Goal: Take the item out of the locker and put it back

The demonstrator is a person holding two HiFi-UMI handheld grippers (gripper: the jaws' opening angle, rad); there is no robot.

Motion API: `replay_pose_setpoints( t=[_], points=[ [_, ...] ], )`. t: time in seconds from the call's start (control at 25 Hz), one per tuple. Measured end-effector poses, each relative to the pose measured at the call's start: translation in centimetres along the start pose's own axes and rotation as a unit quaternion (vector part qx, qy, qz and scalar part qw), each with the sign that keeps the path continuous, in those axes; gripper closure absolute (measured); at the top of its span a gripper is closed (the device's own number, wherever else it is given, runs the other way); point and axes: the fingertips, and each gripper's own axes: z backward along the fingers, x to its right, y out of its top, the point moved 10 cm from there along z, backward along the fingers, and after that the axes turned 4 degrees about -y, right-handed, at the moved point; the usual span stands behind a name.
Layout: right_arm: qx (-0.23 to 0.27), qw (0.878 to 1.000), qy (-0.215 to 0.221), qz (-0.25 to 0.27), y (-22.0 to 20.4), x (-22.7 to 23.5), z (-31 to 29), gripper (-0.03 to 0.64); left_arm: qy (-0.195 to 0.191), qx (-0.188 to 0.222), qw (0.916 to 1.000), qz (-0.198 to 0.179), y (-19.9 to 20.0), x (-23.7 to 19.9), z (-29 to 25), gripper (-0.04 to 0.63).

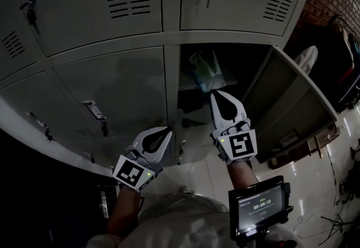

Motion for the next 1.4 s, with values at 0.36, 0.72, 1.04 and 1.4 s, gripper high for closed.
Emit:
replay_pose_setpoints(
  t=[0.36, 0.72, 1.04, 1.4],
  points=[
    [-0.053, 0.998, 0.025, -0.032, -1.2, -5.8, 4.2, 0.617, -0.012, -0.005, 0.9999, -0.005, -0.3, 1.8, 2.9, 0.595],
    [-0.058, 0.995, 0.065, -0.045, 0.2, -8.4, 11.8, 0.617, 0.000, -0.013, 0.9999, -0.001, 0.4, 9.3, 5.5, 0.595],
    [-0.063, 0.993, 0.080, -0.065, 2.0, -8.7, 22.8, 0.617, 0.020, -0.009, 0.9998, -0.004, 1.6, 19.1, 7.9, 0.595],
    [-0.065, 0.992, 0.084, -0.072, 3.2, -7.7, 28.6, 0.617, 0.041, -0.005, 0.9991, -0.001, 3.6, 24.2, 9.7, 0.595]
  ],
)
